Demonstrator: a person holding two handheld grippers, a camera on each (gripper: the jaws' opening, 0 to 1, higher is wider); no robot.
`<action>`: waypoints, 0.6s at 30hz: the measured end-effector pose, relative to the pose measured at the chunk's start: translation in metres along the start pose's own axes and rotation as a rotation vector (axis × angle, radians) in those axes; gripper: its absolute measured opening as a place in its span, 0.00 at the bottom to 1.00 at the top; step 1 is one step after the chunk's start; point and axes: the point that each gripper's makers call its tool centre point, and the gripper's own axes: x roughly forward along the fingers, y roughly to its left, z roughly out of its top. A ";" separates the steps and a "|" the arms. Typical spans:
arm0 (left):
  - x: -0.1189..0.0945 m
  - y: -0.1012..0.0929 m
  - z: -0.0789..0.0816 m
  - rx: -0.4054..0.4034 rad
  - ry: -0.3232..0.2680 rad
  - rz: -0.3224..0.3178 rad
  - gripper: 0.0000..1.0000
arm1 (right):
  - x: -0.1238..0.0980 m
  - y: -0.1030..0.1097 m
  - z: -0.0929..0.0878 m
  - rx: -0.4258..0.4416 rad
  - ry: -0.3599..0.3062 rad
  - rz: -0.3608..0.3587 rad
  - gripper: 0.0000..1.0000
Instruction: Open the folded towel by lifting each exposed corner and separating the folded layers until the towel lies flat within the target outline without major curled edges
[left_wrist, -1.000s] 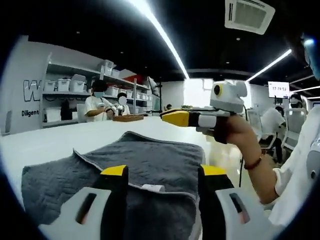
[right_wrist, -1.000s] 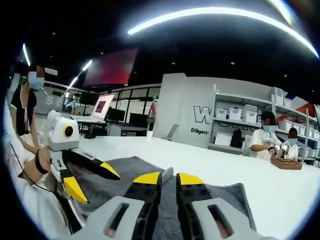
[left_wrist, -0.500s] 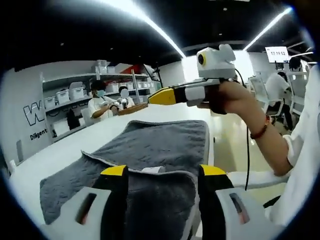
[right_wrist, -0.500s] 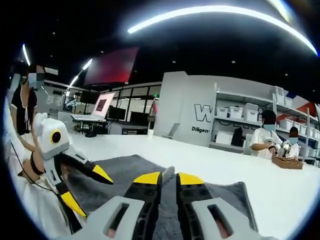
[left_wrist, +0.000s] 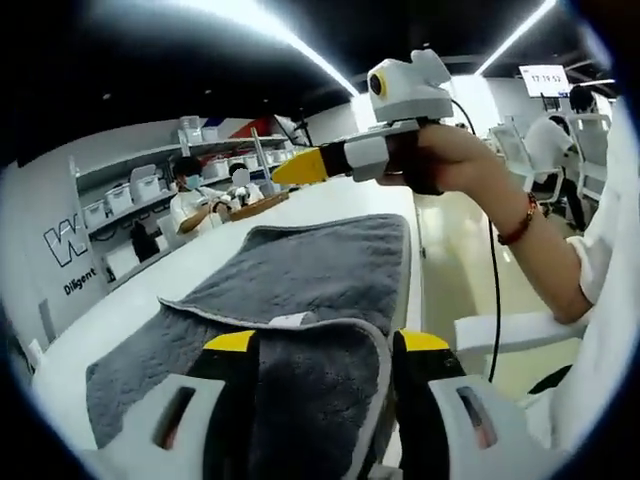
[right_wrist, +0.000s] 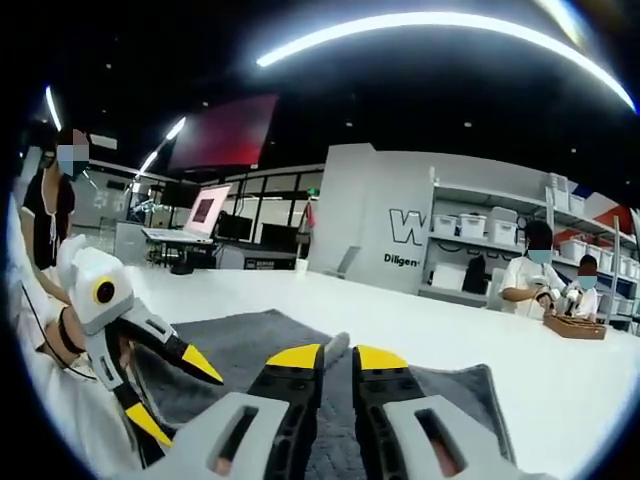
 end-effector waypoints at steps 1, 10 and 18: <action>-0.001 0.002 -0.002 0.010 0.014 0.008 0.52 | 0.000 0.000 0.000 0.000 0.000 -0.001 0.06; -0.013 0.010 0.003 0.017 -0.004 0.034 0.47 | 0.002 0.003 0.000 -0.005 0.003 0.005 0.06; -0.023 0.021 -0.002 0.079 0.037 0.115 0.46 | 0.002 0.002 -0.001 -0.018 0.014 -0.004 0.06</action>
